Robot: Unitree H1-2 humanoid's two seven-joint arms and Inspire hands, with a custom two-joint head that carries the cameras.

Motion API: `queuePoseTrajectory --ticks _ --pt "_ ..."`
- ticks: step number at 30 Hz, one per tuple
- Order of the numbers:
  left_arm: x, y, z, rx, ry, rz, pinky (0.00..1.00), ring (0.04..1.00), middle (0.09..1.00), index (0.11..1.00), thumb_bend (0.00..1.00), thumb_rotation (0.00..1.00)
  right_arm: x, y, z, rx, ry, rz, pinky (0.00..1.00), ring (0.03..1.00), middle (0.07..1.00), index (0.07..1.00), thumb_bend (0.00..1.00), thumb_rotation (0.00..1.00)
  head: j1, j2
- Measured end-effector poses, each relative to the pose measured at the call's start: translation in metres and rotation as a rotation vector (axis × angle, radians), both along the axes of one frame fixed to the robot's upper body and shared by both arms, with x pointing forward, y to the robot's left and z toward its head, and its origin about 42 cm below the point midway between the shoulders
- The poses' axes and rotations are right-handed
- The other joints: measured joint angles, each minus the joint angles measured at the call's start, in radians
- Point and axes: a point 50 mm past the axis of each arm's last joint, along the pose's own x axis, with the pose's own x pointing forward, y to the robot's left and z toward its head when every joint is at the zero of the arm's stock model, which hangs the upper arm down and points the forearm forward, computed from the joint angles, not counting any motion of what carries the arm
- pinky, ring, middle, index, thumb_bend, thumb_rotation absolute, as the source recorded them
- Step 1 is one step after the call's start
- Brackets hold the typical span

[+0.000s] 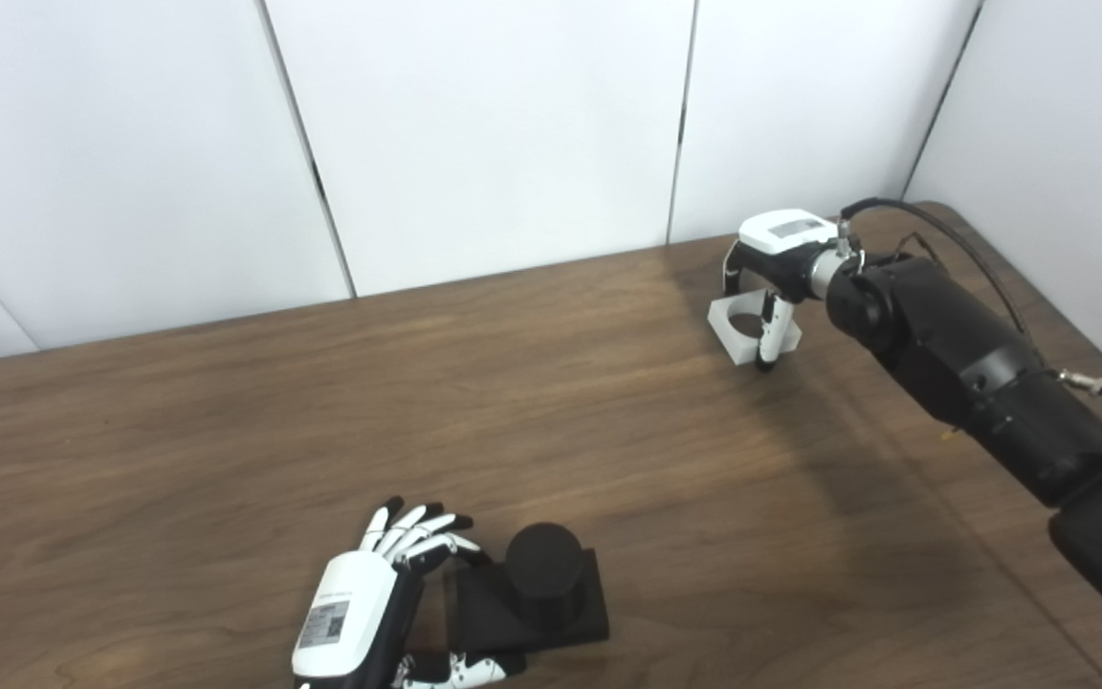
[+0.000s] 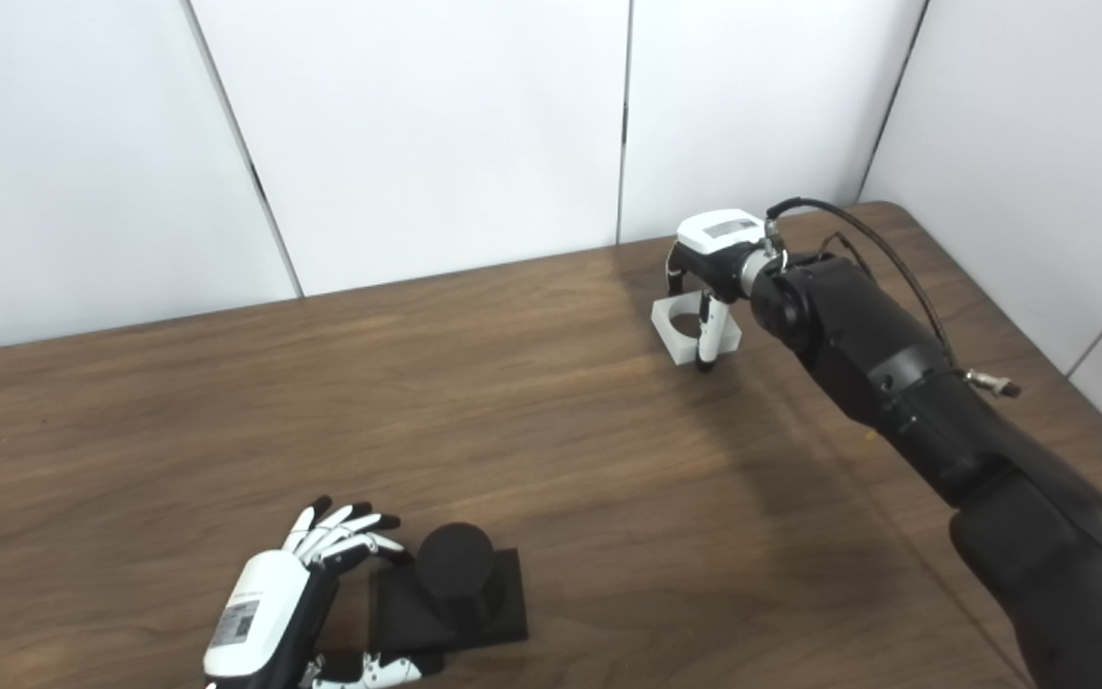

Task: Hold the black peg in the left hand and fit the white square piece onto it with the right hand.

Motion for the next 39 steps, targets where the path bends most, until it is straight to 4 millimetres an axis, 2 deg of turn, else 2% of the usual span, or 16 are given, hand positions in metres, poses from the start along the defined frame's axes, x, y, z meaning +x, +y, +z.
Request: queuePoseTrajectory --ticks 8,15,19,22,30,39 --pt "0.009 0.001 -0.002 -0.005 -0.064 -0.058 1.00 0.849 0.783 0.485 0.51 0.05 -0.001 -0.001 0.000 0.003 -0.005 0.011 0.86 0.882 0.792 0.486 0.52 0.13 -0.002 -0.003" --pt "0.011 0.001 -0.001 -0.002 -0.058 -0.044 1.00 0.871 0.799 0.486 0.51 0.04 -0.004 -0.003 0.001 0.011 -0.015 0.030 0.88 0.878 0.785 0.486 0.52 0.13 0.000 -0.002" --pt "0.011 0.002 -0.001 0.001 -0.049 -0.038 1.00 0.883 0.806 0.486 0.51 0.05 -0.014 -0.001 0.004 0.031 -0.018 0.048 0.90 0.878 0.790 0.486 0.52 0.13 0.002 0.000" --pt "0.010 0.001 -0.001 0.000 -0.039 -0.027 1.00 0.899 0.815 0.487 0.51 0.05 -0.022 0.006 0.012 0.026 -0.012 0.084 0.92 0.886 0.800 0.486 0.52 0.13 0.003 0.002" --pt "0.007 0.000 -0.002 -0.001 -0.007 -0.006 1.00 0.893 0.808 0.486 0.51 0.05 -0.045 0.025 0.052 0.001 -0.057 0.180 0.96 0.888 0.802 0.486 0.52 0.14 0.006 0.003" --pt "0.007 0.000 -0.002 -0.003 -0.008 -0.002 1.00 0.890 0.807 0.486 0.51 0.05 -0.081 0.054 0.074 -0.001 -0.062 0.291 0.95 0.884 0.789 0.486 0.52 0.13 0.011 0.012"
